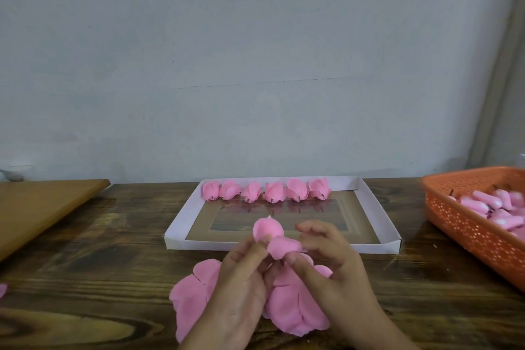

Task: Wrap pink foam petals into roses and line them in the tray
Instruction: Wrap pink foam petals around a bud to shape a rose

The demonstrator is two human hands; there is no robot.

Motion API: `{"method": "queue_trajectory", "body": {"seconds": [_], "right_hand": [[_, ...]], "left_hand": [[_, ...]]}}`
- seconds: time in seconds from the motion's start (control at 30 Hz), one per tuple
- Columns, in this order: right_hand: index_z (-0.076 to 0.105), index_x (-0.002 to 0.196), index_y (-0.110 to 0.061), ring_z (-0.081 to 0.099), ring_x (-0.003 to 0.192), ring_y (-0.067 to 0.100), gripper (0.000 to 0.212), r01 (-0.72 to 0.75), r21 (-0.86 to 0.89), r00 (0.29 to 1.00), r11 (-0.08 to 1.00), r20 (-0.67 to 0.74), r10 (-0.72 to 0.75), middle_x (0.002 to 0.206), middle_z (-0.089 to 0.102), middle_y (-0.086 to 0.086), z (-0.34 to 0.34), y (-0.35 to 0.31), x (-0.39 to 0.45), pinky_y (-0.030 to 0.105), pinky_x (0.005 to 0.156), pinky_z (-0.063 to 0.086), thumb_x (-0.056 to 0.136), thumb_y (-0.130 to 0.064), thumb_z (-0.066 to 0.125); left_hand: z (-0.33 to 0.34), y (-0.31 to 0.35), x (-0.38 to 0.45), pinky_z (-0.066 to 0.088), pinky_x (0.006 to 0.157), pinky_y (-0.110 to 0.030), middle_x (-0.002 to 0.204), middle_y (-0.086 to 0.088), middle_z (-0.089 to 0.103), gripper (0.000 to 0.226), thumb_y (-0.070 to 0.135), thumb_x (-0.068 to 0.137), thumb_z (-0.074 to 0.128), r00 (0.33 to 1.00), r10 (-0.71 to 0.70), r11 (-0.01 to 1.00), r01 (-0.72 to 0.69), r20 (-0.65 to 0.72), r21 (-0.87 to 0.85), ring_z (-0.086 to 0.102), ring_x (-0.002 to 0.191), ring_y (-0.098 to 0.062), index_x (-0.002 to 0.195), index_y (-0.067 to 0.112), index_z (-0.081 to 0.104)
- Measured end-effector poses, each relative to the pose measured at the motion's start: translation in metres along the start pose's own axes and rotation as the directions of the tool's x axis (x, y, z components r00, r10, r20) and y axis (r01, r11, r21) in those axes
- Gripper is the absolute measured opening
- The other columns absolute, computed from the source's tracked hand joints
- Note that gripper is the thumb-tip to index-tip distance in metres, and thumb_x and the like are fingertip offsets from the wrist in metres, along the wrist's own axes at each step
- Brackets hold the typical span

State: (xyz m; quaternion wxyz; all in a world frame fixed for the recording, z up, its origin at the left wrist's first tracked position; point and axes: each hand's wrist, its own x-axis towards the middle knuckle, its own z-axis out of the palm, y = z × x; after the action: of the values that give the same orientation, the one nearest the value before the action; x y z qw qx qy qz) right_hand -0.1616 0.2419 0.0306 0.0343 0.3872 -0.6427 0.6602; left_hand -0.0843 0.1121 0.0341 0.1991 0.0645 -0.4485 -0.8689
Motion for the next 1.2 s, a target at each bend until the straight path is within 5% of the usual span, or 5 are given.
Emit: {"method": "queue_trajectory", "body": {"seconds": [0.13,0.37,0.7,0.83,1.2], "right_hand": [[0.078,0.074,-0.027,0.068,0.095,0.019,0.007,-0.195,0.241,0.979,0.951,-0.004,0.202,0.11,0.067,-0.007,-0.002,-0.004,0.005,0.041,0.077,0.055,0.068,-0.027,0.08],[0.075,0.079,-0.013,0.072,0.086,0.015,0.01,-0.248,0.361,0.968,0.899,0.051,0.246,0.103,0.073,0.0,-0.006,-0.004,0.009,0.025,0.067,0.055,0.074,-0.02,0.079],[0.07,0.079,-0.033,0.062,0.072,0.016,0.025,-0.079,0.047,0.987,0.996,-0.135,0.085,0.085,0.066,-0.002,-0.005,-0.003,0.004,0.03,0.064,0.052,0.076,-0.011,0.082],[0.074,0.079,-0.022,0.063,0.067,0.016,0.017,-0.073,0.157,0.996,0.985,-0.041,0.08,0.075,0.071,0.009,-0.001,-0.008,0.001,0.031,0.061,0.051,0.084,-0.006,0.074],[0.072,0.094,-0.015,0.068,0.069,0.018,0.027,-0.111,0.233,0.991,0.966,-0.043,0.125,0.075,0.07,0.009,0.002,-0.008,0.0,0.022,0.061,0.052,0.078,0.006,0.076]], "left_hand": [[-0.001,-0.001,0.001,0.061,0.075,-0.032,0.11,-0.028,0.072,0.024,0.007,0.078,0.074,1.0,-0.008,1.0,0.009,0.025,-0.015,0.074,0.096,-0.032,0.099,-0.004,0.077],[0.003,-0.005,0.001,0.061,0.079,-0.033,0.112,-0.029,0.071,0.032,0.004,0.076,0.069,0.999,0.008,0.997,-0.011,0.044,0.073,0.074,0.097,-0.033,0.105,-0.006,0.075],[0.006,-0.007,-0.003,0.055,0.098,-0.046,0.115,-0.019,0.074,0.043,0.019,0.067,0.088,0.992,0.127,0.963,-0.124,0.002,0.241,0.069,0.114,-0.036,0.109,0.012,0.078],[0.007,-0.006,-0.004,0.06,0.087,-0.033,0.111,-0.011,0.077,0.042,0.031,0.068,0.088,0.981,0.193,0.914,-0.194,0.038,0.355,0.072,0.109,-0.026,0.107,0.022,0.079],[0.005,-0.01,-0.003,0.046,0.104,-0.065,0.111,-0.031,0.07,0.034,0.021,0.075,0.079,0.972,0.227,0.924,-0.195,-0.06,0.329,0.061,0.115,-0.052,0.109,0.015,0.078]]}}
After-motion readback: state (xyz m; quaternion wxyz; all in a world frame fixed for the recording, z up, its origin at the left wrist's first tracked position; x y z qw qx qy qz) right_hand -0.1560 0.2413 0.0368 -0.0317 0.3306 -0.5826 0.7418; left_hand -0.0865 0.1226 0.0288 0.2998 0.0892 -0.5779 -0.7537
